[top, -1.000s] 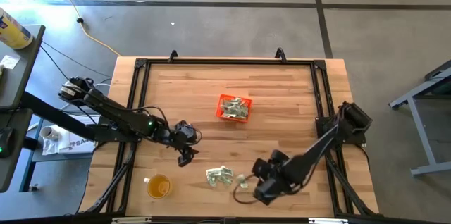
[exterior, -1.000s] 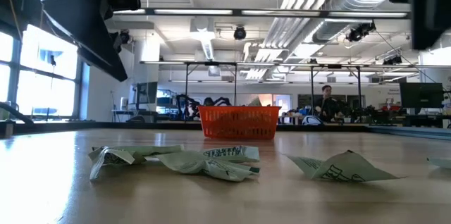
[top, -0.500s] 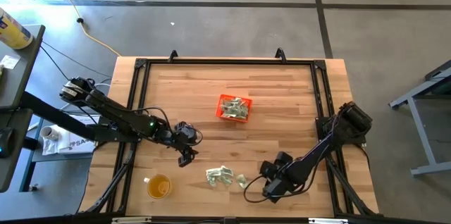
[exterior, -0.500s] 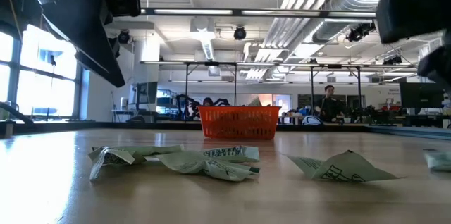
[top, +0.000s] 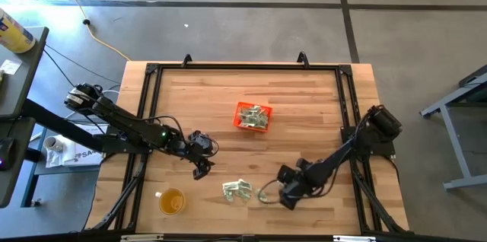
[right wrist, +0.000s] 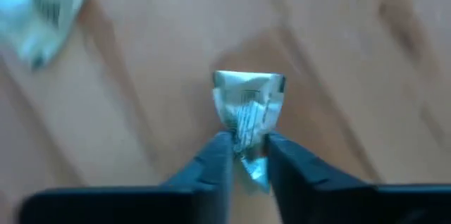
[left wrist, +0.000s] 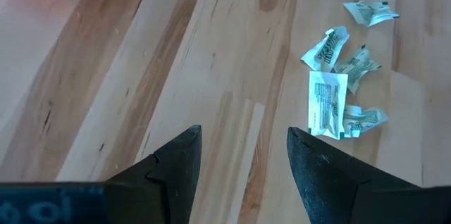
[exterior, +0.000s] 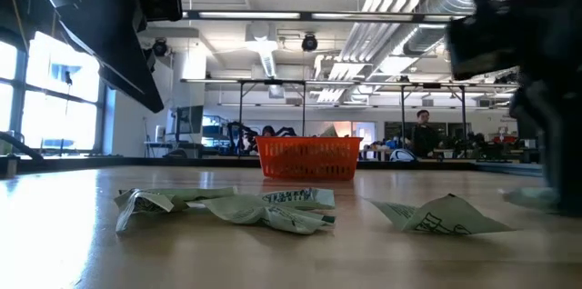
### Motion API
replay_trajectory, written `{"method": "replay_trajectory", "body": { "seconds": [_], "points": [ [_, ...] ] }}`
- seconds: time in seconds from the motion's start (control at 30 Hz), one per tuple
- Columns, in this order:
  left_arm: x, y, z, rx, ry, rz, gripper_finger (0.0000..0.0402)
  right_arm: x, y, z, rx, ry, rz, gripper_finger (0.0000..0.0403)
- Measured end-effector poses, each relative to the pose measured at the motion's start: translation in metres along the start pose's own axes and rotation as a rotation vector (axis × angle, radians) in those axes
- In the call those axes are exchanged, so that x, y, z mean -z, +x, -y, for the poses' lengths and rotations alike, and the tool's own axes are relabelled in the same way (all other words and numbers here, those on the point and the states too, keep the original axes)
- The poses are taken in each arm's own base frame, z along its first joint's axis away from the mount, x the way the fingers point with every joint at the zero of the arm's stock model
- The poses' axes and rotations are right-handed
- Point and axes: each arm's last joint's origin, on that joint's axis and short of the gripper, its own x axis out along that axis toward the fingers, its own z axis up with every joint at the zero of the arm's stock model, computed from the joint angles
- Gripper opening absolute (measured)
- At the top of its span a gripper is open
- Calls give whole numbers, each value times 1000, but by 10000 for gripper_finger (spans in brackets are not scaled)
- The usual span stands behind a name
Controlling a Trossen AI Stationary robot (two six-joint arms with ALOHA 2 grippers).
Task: Pick and place Stevia / Truvia into bins
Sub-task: Put the stevia packet into the basket
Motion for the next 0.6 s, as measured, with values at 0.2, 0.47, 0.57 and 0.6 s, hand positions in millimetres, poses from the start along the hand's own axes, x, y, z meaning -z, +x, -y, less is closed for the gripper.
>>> {"method": "replay_trajectory", "body": {
  "seconds": [0.2,0.47,0.57,0.6],
  "points": [
    [-1,0,0,-17,-1,14,243,-41,6,18,11,56,68,15],
    [0,0,-1,-25,-27,15,243,-113,-30,56,-28,216,422,10],
    [0,0,-1,-25,-47,15,243,-138,-45,80,-33,262,509,4],
    [0,0,-1,-25,-51,15,244,-147,-50,88,-45,276,541,3]
  ]
}}
